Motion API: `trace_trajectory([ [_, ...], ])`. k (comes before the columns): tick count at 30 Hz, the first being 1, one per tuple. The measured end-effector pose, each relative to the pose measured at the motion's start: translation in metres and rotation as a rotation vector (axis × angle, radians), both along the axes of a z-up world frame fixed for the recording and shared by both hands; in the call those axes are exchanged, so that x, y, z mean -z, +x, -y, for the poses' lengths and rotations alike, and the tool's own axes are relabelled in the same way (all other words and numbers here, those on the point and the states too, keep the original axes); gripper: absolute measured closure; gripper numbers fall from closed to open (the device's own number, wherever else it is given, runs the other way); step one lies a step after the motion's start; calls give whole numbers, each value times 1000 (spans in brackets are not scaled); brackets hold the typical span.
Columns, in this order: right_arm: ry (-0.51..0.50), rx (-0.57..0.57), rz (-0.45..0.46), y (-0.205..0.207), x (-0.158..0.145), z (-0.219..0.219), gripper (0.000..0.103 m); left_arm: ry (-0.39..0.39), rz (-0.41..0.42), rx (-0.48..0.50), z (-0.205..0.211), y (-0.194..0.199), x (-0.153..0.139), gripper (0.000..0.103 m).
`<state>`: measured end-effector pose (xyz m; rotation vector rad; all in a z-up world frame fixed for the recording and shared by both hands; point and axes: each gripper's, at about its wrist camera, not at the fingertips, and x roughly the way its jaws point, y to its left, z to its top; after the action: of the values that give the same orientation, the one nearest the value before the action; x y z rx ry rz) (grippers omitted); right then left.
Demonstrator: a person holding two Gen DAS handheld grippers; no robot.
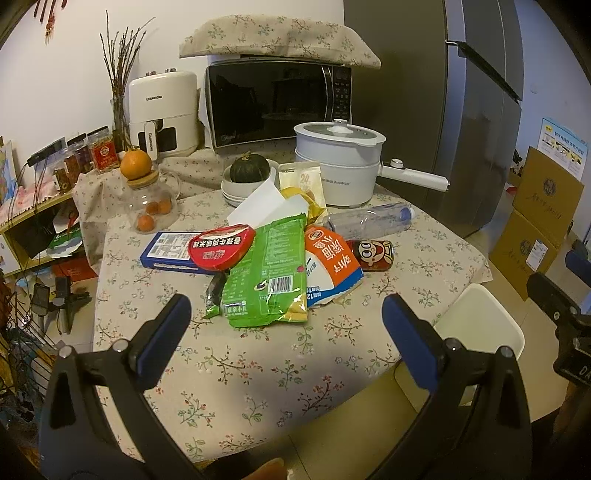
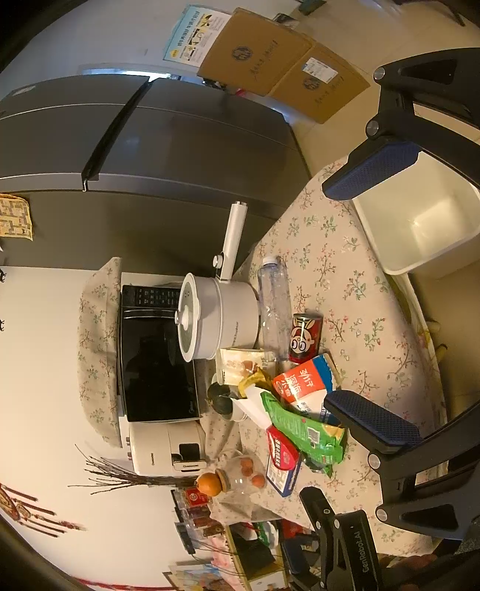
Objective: Collect trash
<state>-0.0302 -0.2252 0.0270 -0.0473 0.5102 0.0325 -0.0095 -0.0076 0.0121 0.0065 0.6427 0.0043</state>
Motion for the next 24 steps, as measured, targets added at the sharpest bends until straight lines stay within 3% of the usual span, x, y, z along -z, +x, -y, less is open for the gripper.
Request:
trace_trajectory([
  [24,14,4,-8,0,1,1,0,-1,0,-1,0,0,1,0],
])
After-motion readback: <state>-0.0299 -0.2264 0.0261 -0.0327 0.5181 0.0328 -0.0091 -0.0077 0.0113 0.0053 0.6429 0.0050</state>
